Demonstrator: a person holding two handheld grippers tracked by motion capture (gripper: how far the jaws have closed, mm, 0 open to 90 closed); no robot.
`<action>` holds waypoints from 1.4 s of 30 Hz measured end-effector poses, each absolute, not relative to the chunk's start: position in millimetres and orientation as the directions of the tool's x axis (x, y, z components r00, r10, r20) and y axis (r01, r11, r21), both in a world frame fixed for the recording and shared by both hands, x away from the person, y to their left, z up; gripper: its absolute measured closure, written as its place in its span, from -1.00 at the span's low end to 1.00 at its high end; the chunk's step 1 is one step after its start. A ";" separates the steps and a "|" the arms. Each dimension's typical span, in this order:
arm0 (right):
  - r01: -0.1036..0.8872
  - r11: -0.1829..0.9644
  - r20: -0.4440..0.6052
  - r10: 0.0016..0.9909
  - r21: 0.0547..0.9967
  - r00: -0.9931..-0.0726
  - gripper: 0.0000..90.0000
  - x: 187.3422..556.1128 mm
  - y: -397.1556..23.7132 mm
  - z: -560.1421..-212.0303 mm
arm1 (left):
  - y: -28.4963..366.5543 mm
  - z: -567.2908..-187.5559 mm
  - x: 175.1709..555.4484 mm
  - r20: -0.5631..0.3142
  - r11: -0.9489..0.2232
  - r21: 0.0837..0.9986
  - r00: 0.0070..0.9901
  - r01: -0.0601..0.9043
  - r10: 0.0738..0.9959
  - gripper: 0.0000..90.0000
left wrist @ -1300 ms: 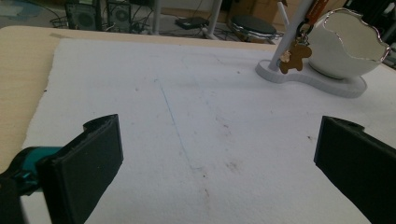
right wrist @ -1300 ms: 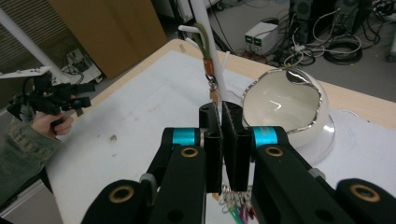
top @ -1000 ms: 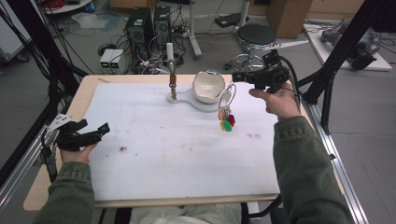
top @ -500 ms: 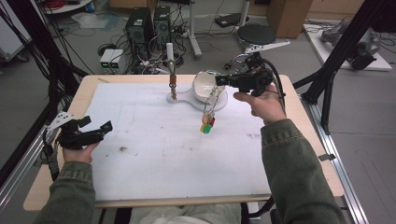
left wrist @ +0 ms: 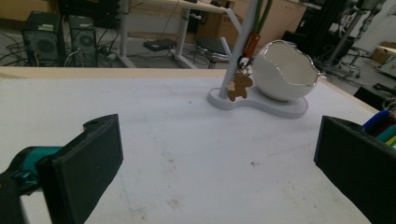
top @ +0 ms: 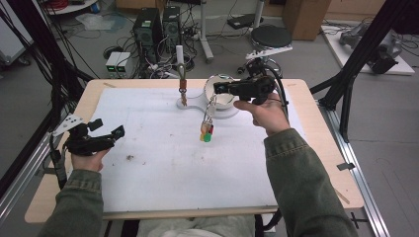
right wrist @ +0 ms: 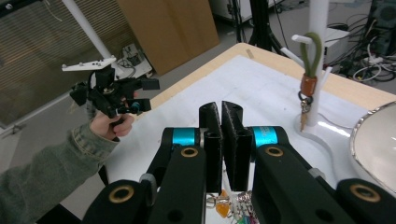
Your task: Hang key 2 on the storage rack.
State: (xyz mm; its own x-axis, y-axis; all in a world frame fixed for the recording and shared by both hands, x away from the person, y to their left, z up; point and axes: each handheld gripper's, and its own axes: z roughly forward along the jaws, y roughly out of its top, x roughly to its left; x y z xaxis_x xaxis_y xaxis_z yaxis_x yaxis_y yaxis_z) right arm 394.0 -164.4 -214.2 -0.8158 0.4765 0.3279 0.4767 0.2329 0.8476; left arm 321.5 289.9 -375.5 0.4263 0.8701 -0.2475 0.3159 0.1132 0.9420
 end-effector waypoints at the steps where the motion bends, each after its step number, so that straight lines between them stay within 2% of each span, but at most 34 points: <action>1: 0.476 0.237 0.324 0.480 0.847 -0.815 0.95 394.3 -162.0 -215.0 | 287.5 -374.5 321.5 -0.246 0.112 0.943 0.432 0.314 0.867 -0.96; 15: 0.486 0.259 0.330 0.472 0.835 -0.818 0.95 392.9 -137.0 -219.7 | 262.8 -353.2 319.5 -0.234 0.107 0.959 0.520 0.262 0.821 -0.96; 26: 0.510 0.245 0.356 0.477 0.824 -0.804 0.95 392.7 -120.1 -223.1 | 249.1 -346.6 318.9 -0.239 0.106 0.961 0.566 0.256 0.789 -0.96; 42: 0.524 0.255 0.370 0.469 0.813 -0.802 0.95 393.3 -95.3 -232.1 | 218.1 -332.4 311.6 -0.184 0.047 0.974 0.650 0.223 0.737 -0.96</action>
State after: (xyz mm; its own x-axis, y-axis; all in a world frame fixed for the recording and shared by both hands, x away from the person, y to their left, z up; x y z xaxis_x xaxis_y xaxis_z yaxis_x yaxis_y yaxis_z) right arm 393.3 -95.3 -232.1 -0.8020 0.4687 0.3703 0.5242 0.2550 0.8125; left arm 311.6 218.1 -332.4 0.6503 0.7370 -0.1844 0.2232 0.0466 0.9737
